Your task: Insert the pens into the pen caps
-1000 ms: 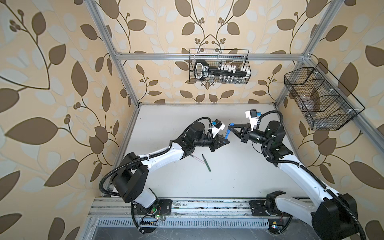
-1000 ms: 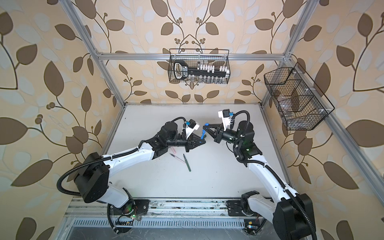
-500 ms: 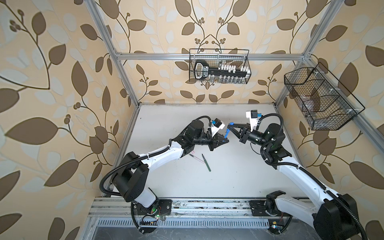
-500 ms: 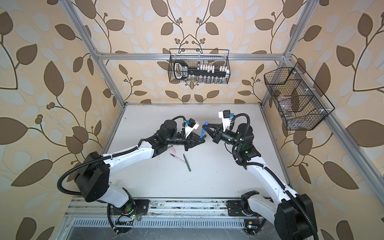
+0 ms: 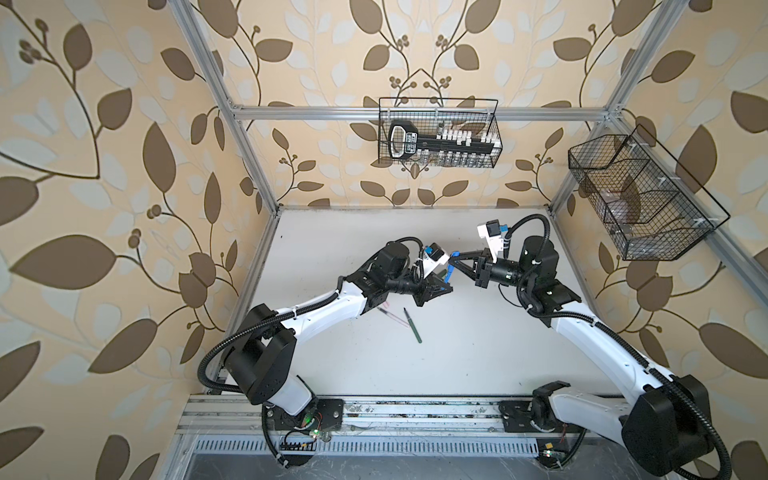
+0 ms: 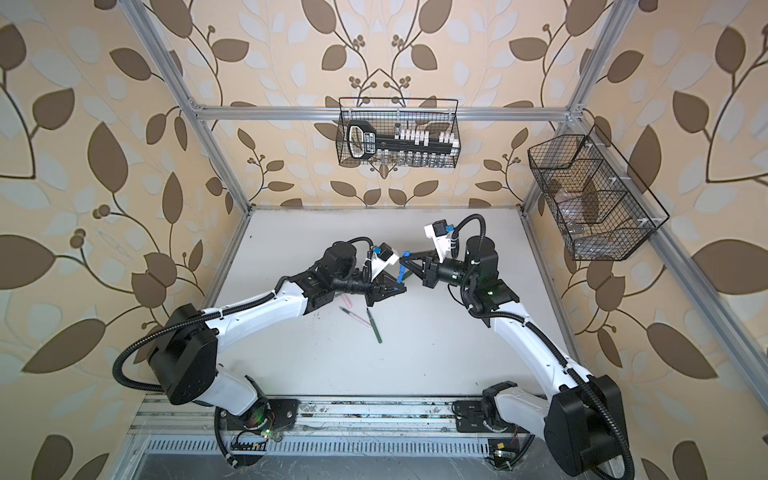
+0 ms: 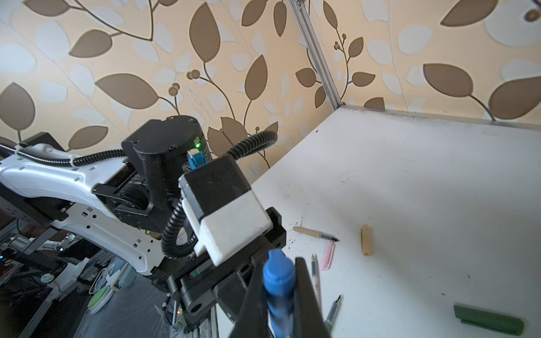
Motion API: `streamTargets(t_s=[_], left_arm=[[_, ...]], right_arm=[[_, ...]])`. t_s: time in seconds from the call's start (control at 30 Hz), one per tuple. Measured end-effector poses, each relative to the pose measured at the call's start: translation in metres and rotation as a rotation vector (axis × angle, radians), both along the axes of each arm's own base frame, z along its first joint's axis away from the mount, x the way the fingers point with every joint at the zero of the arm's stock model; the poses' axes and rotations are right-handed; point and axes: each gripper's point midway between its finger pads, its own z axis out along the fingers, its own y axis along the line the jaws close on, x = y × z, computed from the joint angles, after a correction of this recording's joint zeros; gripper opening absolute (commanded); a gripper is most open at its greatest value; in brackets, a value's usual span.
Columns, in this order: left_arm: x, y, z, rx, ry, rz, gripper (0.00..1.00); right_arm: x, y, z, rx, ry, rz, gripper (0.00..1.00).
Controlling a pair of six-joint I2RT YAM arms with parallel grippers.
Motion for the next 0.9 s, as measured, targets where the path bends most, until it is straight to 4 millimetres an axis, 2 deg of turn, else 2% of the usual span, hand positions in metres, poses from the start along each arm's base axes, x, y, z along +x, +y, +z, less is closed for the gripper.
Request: streamTargets(t_s=[0.2, 0.33, 0.4, 0.47, 0.57, 0.7, 0.77, 0.9], left_arm=[[0.006, 0.004, 0.012, -0.003, -0.048, 0.049, 0.00], [0.013, 0.004, 0.021, -0.031, -0.080, 0.082, 0.16], [0.018, 0.003, 0.028, -0.061, -0.090, 0.108, 0.29], [0.026, 0.002, 0.052, -0.138, -0.142, 0.140, 0.33], [0.030, 0.000, 0.071, -0.208, -0.175, 0.155, 0.40], [0.040, -0.001, 0.069, -0.234, -0.150, 0.183, 0.56], [0.048, 0.002, 0.067, -0.235, -0.142, 0.210, 0.61], [0.055, 0.015, 0.061, -0.191, -0.138, 0.275, 0.83]], right_arm=[[0.002, 0.001, 0.011, 0.023, -0.031, -0.005, 0.00], [0.008, -0.003, 0.020, 0.077, -0.038, -0.046, 0.00], [0.010, -0.006, 0.024, 0.095, -0.032, -0.056, 0.00], [0.008, -0.006, 0.018, 0.106, 0.025, -0.049, 0.00], [0.009, -0.010, 0.013, 0.112, 0.081, -0.052, 0.00], [0.016, -0.023, 0.008, 0.100, 0.116, -0.092, 0.00], [0.021, -0.035, -0.003, 0.076, 0.156, -0.133, 0.00], [0.038, -0.063, -0.029, -0.034, 0.242, -0.267, 0.00]])
